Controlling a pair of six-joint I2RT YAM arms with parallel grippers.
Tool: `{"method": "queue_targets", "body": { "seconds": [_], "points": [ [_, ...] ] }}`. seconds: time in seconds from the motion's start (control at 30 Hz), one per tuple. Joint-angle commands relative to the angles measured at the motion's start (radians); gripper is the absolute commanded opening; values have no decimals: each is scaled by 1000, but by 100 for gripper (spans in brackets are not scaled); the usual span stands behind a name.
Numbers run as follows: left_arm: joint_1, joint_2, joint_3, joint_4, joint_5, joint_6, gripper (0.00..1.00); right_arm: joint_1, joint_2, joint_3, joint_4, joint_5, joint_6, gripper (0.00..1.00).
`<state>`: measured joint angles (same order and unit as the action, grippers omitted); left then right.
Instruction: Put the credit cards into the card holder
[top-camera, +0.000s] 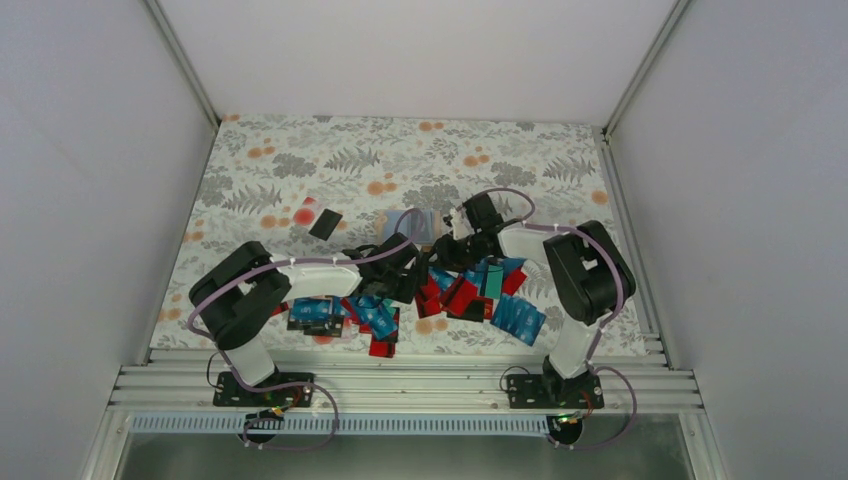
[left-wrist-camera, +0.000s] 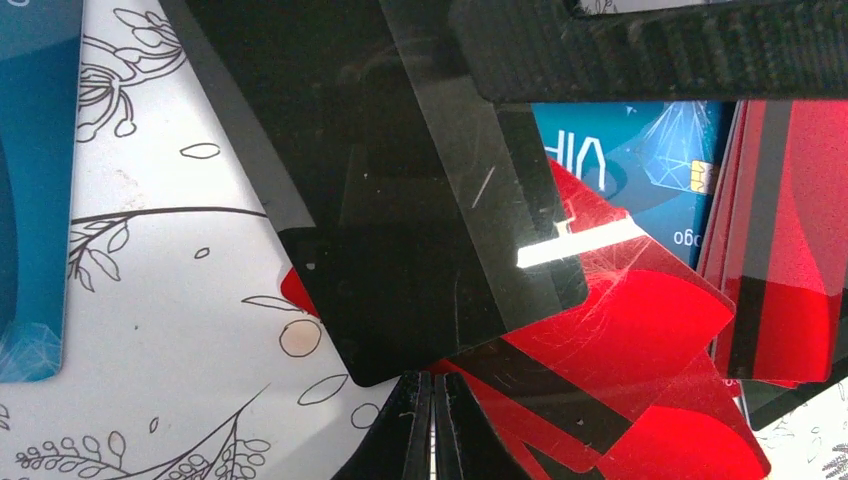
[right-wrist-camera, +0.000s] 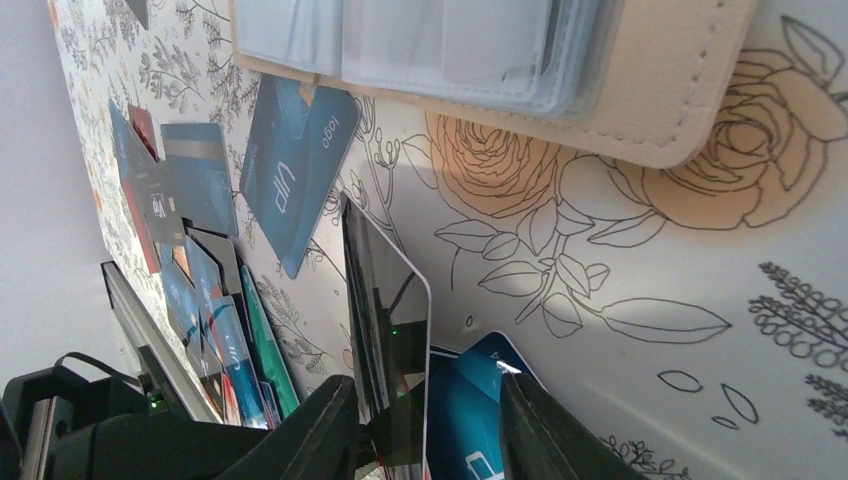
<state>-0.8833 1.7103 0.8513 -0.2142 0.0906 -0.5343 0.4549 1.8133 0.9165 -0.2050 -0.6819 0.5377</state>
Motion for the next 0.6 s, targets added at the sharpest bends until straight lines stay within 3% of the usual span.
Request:
{"method": "queue_targets", "body": {
  "seconds": [0.0,0.3,0.57],
  "points": [
    [0,76,-55,-89,-1,17,4,7,42,14,1,-17,-16,36],
    [4,88,-55,-80,4,26,4,39,58,38,-7,-19,-35,27],
    [9,89,-59,-76,5,28,3,68,69,56,-4,-18,-56,11]
  ]
}}
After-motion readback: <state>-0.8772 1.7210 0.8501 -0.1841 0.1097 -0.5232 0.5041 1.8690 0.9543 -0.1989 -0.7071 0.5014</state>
